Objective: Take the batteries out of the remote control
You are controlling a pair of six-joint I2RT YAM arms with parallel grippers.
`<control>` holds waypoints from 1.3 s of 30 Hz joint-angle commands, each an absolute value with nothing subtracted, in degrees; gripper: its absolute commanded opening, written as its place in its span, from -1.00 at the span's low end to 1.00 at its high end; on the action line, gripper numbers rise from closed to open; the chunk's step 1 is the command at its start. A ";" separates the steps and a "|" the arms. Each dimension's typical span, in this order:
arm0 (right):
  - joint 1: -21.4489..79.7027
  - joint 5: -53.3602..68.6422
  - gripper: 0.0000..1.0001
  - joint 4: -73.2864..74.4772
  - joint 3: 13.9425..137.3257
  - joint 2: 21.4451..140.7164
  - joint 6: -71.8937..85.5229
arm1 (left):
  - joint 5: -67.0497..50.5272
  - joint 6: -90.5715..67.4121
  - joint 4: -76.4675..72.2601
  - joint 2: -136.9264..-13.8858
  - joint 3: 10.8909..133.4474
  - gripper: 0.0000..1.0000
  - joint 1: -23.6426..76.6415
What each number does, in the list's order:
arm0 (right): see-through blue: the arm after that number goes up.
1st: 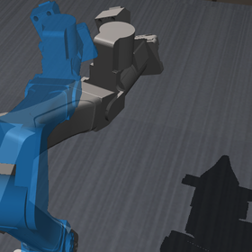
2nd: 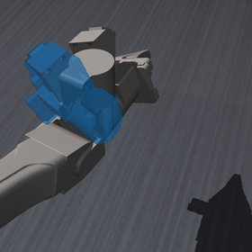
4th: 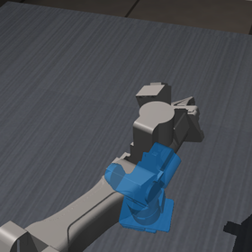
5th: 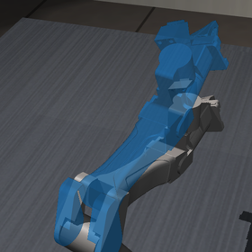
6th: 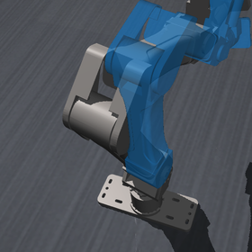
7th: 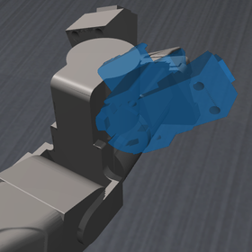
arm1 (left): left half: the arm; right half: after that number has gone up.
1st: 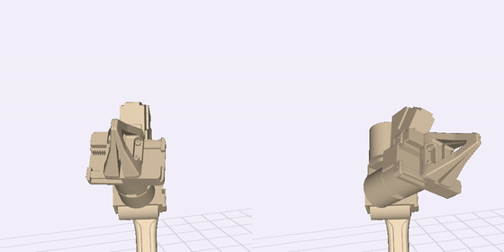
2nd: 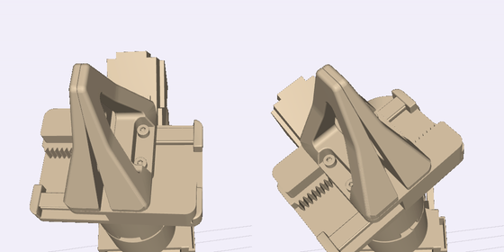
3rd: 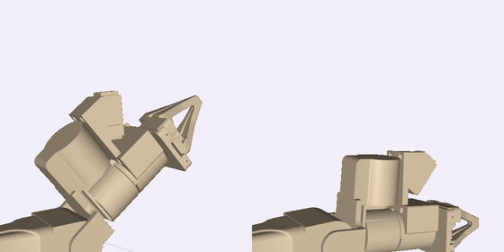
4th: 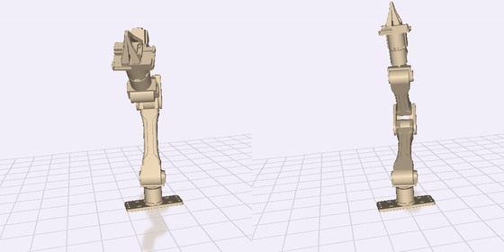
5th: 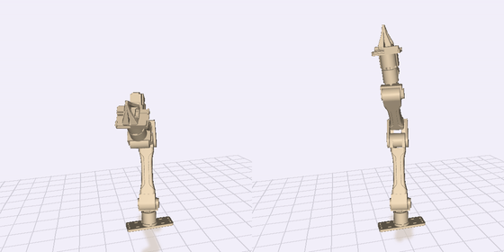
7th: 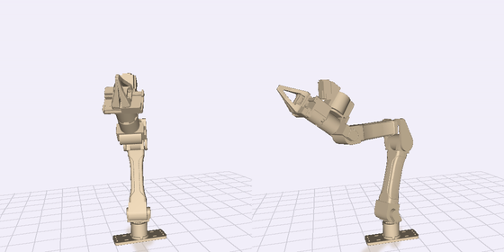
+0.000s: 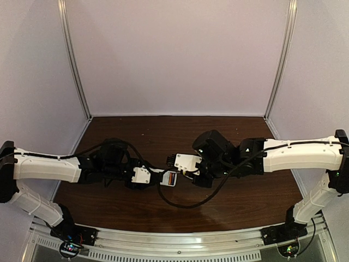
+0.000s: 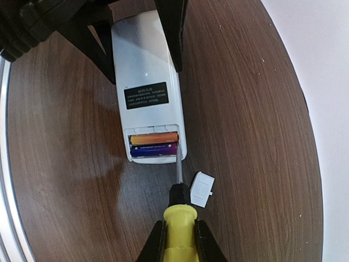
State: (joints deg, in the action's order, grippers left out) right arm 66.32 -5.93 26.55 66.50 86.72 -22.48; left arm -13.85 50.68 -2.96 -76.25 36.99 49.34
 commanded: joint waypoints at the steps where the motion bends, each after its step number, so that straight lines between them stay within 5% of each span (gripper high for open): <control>1: 66.84 -7.01 -1.00 27.77 66.28 86.91 -21.36 | -13.09 51.32 -8.05 -76.21 38.23 -1.00 49.66; 39: 67.25 -6.42 -1.00 26.95 65.48 87.97 -20.21 | -10.55 54.11 -9.78 -74.44 36.56 -1.00 49.66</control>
State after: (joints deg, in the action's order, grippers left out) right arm 66.59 -6.44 26.06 66.35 86.74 -21.06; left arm -12.21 52.99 -3.53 -76.07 36.86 49.52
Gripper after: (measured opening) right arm 0.163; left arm 0.567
